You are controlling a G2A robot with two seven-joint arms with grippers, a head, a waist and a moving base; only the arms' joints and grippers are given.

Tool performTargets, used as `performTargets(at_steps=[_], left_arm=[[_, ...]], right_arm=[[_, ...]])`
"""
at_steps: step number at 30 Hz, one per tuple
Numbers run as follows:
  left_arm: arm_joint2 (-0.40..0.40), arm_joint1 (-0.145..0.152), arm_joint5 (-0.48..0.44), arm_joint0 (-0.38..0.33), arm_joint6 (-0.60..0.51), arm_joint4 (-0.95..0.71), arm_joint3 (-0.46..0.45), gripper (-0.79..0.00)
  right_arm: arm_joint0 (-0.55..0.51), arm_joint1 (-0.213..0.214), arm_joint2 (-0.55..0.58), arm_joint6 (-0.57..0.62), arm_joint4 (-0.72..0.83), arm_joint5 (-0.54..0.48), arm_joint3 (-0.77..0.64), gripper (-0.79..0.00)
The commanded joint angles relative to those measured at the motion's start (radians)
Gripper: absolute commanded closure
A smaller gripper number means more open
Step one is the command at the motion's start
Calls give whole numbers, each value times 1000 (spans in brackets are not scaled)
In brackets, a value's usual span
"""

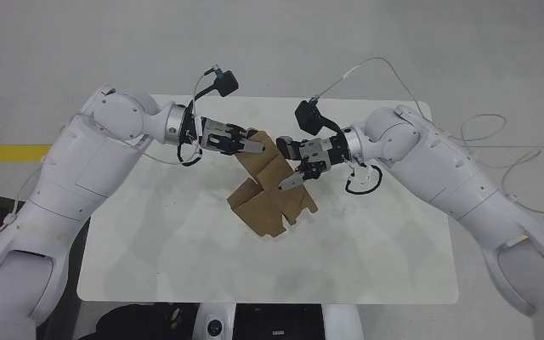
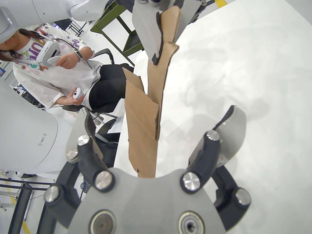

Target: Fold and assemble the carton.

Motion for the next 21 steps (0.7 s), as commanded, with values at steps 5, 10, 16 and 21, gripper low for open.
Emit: performTargets(at_steps=[5,10,16,21], left_arm=[[-27,8,16,34,21,41,-44,0],[-45,12,22,50,15,49,-62,0],[-59,12,28,58,12,59,-73,0],[-68,11,31,63,11,66,-77,0]], right_arm=[[-28,8,34,-9,-34,20,-13,-363],[-41,5,45,12,-23,18,-19,-345],[-49,-6,46,41,-5,16,-12,-246],[-50,-12,34,32,8,6,-13,-117]])
